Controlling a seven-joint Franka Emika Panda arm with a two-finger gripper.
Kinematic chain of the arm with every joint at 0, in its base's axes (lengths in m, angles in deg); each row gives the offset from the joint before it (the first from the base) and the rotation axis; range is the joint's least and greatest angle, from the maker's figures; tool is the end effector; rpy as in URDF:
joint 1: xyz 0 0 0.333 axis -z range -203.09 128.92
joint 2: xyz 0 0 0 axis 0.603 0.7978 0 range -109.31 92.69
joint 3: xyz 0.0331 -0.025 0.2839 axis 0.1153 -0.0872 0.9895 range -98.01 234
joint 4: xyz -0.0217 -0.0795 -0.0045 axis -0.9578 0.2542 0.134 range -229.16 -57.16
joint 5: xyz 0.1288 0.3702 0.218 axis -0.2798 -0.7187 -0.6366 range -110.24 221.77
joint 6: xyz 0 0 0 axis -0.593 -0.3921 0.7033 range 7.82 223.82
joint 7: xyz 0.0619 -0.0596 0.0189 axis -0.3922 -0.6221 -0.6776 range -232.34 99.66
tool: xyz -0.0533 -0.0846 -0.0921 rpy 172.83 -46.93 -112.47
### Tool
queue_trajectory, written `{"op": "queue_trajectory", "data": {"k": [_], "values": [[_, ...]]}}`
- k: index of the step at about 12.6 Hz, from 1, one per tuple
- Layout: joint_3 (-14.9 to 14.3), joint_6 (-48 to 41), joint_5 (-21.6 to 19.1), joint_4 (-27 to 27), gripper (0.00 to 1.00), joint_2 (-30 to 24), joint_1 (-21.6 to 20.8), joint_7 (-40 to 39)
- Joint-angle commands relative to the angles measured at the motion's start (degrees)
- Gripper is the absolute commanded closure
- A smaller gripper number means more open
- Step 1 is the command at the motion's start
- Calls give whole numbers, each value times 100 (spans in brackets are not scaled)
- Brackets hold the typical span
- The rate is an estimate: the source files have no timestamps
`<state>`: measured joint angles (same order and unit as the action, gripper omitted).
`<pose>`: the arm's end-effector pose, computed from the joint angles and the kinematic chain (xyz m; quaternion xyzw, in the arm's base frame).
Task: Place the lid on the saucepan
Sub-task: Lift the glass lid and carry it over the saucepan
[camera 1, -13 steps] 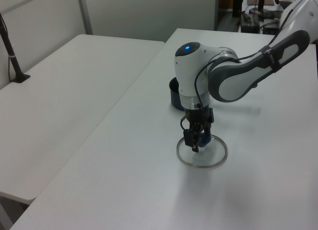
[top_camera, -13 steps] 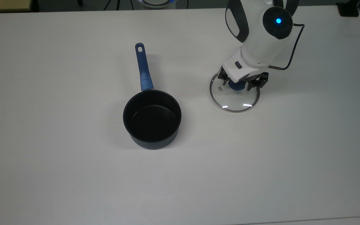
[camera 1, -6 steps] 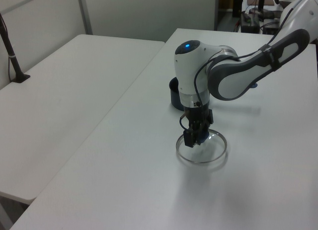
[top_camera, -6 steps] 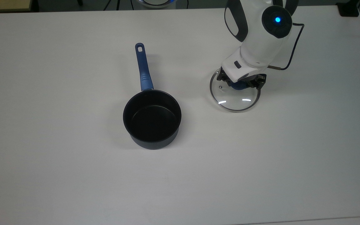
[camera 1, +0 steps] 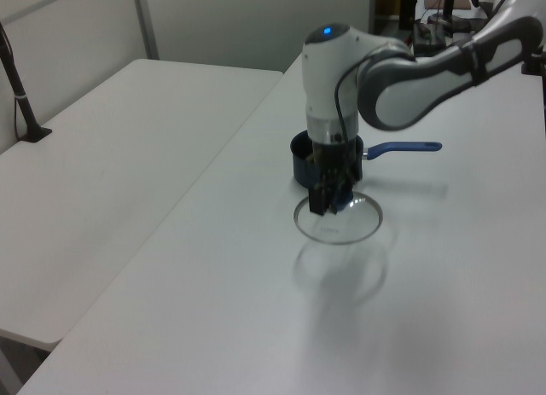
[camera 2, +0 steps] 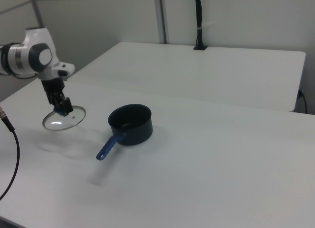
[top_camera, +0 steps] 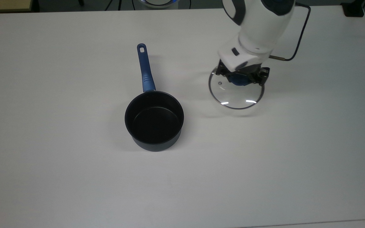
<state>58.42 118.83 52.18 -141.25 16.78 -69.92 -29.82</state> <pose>0.6498 0.2975 0.3231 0.9925 -0.1199 -0.0180 0.0177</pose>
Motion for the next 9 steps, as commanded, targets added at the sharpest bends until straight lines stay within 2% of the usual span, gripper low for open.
{"op": "queue_trajectory", "data": {"k": [1,6,9], "values": [[-115,-349,-2,151,61,-320,286,-57],[-80,-569,-10,528,61,-277,1313,-522],[-54,-507,-10,564,61,-250,1850,-786]]}}
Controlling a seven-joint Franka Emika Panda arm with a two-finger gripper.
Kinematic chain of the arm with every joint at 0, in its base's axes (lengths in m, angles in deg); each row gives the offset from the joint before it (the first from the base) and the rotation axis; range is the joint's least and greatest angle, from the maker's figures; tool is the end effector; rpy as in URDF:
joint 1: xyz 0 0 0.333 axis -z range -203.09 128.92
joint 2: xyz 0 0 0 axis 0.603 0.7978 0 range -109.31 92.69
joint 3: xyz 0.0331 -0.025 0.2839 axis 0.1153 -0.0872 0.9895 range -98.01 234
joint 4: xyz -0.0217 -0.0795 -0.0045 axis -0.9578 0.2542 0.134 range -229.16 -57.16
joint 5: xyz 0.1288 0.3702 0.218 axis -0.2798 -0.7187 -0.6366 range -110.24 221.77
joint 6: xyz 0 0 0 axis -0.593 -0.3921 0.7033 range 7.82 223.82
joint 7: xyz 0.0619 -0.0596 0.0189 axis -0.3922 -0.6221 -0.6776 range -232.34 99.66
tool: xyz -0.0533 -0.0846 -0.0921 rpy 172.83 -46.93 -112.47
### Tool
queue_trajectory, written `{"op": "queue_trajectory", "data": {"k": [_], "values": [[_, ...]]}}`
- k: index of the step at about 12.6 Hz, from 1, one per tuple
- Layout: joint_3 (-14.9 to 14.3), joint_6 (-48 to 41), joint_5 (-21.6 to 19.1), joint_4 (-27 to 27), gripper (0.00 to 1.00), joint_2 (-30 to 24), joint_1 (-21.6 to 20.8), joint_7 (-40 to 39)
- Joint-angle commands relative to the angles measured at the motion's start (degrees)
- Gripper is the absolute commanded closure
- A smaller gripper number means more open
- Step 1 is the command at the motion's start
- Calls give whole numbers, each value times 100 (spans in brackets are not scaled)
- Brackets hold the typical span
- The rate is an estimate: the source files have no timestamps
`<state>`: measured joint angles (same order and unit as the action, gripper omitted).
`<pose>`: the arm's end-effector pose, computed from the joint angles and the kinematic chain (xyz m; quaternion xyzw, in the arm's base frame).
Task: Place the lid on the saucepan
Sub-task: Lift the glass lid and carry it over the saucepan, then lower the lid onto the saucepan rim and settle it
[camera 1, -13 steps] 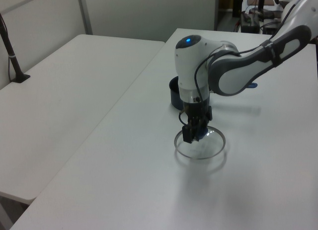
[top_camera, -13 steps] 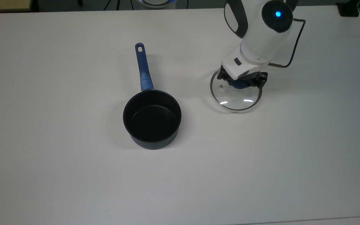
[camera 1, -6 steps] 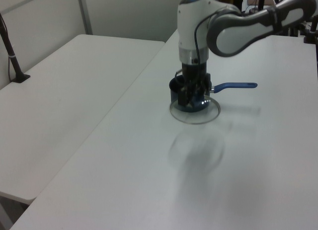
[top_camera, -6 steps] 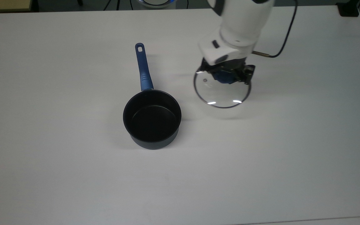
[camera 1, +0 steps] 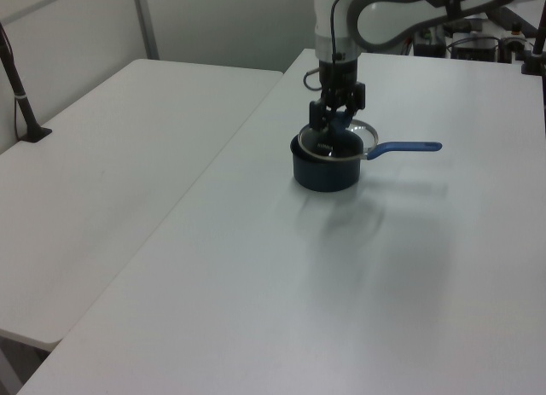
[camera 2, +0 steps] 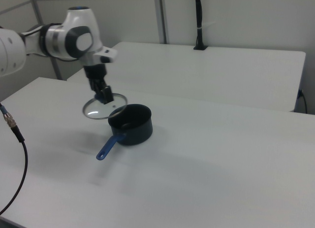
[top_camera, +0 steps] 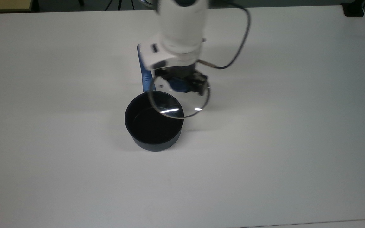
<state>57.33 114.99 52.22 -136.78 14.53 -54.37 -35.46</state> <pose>0.7132 0.1039 0.3872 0.9774 -0.2115 0.0029 0.0056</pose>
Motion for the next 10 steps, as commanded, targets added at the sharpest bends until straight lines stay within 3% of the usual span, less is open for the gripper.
{"op": "queue_trajectory", "data": {"k": [1,10], "values": [[56,-71,3,118,61,18,374,-240],[47,659,-14,408,58,748,428,14]]}}
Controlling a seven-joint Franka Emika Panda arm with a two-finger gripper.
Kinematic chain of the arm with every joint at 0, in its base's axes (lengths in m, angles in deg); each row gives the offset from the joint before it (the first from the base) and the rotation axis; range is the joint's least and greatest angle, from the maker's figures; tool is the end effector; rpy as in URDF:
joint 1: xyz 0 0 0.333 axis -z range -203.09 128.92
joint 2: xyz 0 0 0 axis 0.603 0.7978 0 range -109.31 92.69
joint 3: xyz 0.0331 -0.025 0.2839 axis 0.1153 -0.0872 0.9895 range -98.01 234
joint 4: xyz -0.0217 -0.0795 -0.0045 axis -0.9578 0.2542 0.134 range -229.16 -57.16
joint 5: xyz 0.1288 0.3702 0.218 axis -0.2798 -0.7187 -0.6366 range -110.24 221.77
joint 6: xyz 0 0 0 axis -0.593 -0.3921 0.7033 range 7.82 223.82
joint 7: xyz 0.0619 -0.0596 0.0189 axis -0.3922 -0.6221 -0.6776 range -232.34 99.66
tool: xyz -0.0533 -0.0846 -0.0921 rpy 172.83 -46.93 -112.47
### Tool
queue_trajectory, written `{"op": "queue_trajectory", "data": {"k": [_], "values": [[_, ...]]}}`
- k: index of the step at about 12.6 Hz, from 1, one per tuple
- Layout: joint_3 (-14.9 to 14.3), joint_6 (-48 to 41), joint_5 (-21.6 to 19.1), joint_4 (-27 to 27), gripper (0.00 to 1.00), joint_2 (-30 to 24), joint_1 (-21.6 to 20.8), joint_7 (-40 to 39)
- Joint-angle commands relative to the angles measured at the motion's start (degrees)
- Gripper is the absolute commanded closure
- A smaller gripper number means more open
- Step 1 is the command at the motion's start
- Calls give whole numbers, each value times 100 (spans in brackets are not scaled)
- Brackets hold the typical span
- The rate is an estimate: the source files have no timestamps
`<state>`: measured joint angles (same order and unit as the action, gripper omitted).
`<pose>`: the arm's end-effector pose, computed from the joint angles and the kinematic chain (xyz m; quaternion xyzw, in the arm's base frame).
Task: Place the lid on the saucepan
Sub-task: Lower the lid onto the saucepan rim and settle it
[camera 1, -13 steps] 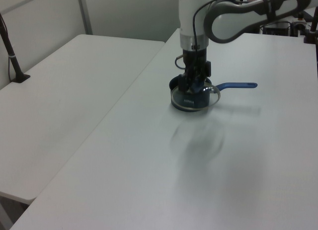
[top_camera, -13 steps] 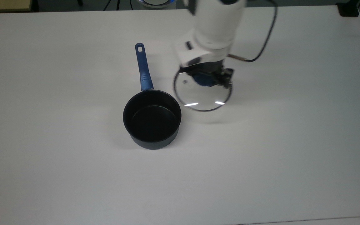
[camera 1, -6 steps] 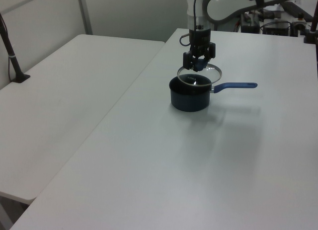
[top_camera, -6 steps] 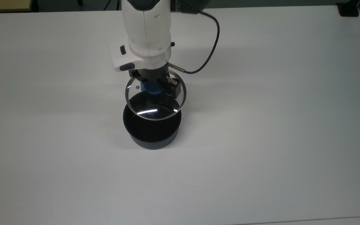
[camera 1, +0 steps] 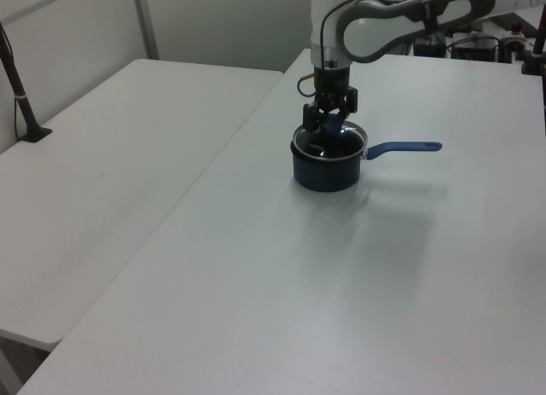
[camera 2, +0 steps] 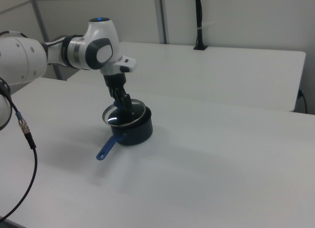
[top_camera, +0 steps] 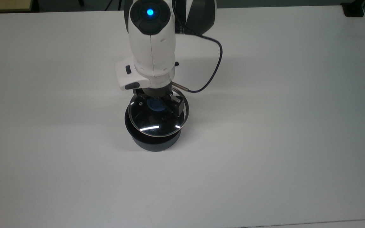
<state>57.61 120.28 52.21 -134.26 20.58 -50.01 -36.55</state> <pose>0.7428 0.0564 0.3423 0.9718 -0.2346 0.0203 0.0091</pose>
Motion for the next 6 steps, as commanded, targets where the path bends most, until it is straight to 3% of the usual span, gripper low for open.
{"op": "queue_trajectory", "data": {"k": [1,6], "values": [[19,156,-23,155,58,152,1,132],[19,218,-23,191,58,223,27,159]]}}
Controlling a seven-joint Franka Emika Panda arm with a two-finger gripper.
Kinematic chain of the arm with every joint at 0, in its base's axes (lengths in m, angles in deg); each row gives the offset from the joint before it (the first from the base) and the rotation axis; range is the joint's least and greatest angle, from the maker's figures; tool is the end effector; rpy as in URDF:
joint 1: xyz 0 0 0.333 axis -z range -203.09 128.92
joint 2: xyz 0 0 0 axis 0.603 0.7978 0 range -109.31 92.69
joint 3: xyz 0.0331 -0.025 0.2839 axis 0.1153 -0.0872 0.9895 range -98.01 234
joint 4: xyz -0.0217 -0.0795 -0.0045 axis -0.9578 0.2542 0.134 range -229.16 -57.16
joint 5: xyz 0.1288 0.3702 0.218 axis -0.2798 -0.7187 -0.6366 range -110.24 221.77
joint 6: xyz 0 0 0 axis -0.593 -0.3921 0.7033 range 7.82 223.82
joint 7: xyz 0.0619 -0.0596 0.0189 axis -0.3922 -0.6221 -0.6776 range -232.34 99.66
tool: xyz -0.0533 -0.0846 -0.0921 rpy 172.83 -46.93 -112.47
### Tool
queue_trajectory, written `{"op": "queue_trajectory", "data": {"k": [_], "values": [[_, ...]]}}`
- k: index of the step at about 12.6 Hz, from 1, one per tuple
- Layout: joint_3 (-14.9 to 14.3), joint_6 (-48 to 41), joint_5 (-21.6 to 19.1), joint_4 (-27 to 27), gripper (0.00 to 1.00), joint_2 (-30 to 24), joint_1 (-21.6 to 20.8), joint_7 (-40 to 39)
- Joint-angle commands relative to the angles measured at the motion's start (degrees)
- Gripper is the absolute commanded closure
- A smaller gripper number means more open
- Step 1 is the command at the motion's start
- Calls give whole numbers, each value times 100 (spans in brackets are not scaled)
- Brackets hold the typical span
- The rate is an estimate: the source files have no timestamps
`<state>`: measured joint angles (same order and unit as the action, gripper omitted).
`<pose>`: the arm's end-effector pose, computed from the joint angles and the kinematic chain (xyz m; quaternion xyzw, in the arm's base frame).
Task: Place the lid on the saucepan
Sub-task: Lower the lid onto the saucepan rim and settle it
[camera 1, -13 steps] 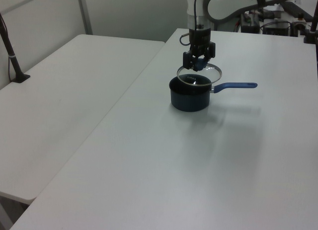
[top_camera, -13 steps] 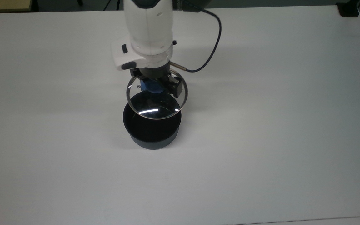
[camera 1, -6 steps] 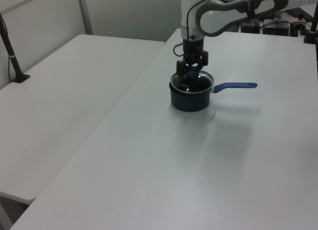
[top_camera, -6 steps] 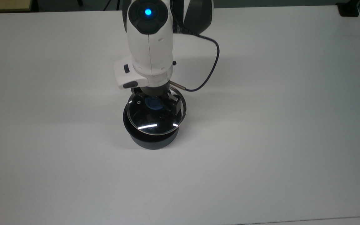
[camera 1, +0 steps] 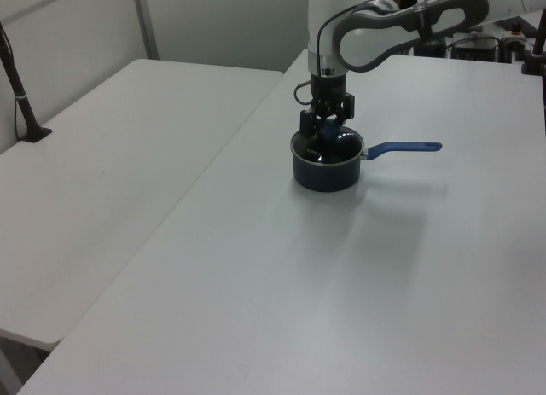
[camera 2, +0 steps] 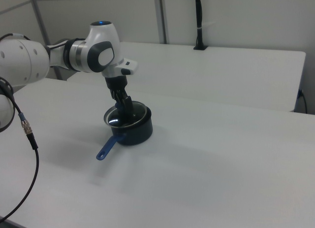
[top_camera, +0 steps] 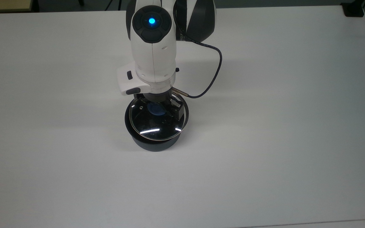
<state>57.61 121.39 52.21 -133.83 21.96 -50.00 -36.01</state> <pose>0.7469 0.0569 0.3303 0.9708 -0.2386 0.0224 0.0105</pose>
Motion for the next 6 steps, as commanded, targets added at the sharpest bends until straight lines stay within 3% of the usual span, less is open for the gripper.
{"op": "queue_trajectory", "data": {"k": [1,6], "values": [[19,142,-23,148,58,93,26,105],[27,283,-40,148,57,110,96,228]]}}
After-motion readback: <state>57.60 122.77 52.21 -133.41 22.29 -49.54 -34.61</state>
